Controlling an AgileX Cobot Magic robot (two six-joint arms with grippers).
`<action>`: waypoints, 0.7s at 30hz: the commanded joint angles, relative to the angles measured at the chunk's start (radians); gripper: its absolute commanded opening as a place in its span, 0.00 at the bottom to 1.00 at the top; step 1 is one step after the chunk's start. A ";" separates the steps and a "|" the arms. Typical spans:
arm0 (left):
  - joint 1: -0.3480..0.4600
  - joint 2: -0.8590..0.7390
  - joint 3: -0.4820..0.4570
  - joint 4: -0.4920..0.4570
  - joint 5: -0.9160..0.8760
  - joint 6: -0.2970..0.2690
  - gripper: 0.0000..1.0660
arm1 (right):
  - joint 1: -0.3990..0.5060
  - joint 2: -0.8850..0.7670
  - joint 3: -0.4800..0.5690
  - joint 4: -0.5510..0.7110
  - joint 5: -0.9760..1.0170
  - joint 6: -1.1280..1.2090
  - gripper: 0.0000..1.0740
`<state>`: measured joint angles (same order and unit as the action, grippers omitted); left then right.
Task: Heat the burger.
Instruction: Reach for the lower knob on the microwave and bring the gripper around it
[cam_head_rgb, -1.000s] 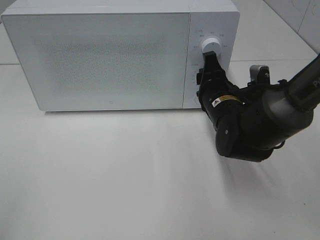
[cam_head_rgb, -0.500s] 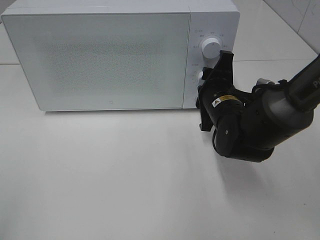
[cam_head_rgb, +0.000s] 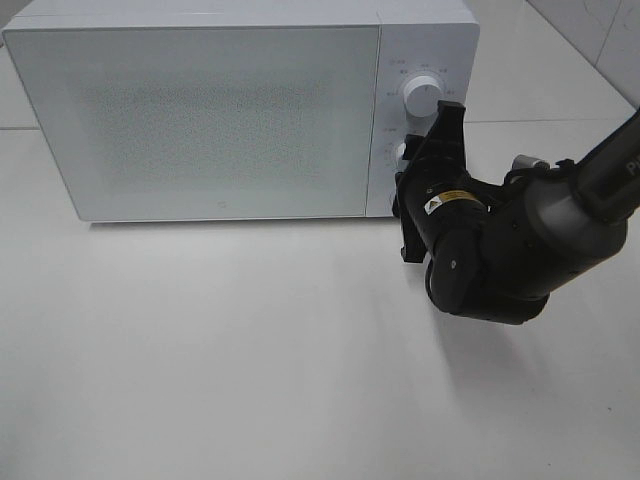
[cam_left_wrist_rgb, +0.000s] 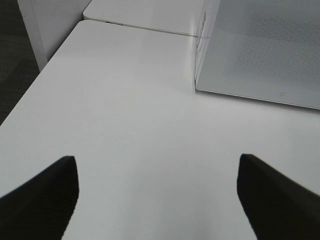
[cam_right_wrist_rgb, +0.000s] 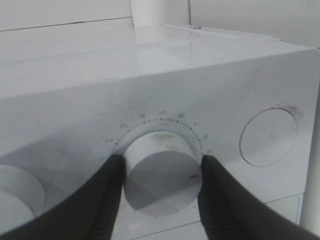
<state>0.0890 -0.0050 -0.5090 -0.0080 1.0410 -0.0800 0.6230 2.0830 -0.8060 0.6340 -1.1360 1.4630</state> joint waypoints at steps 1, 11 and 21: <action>0.003 -0.021 0.003 -0.003 -0.005 -0.005 0.77 | -0.009 -0.016 -0.058 -0.155 -0.167 -0.020 0.10; 0.003 -0.021 0.003 -0.003 -0.005 -0.005 0.77 | -0.009 -0.016 -0.055 -0.118 -0.167 -0.024 0.24; 0.003 -0.021 0.003 -0.003 -0.005 -0.005 0.77 | -0.009 -0.020 -0.054 -0.008 -0.165 -0.127 0.46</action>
<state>0.0890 -0.0050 -0.5090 -0.0080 1.0410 -0.0800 0.6270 2.0830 -0.8060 0.6570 -1.1380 1.3890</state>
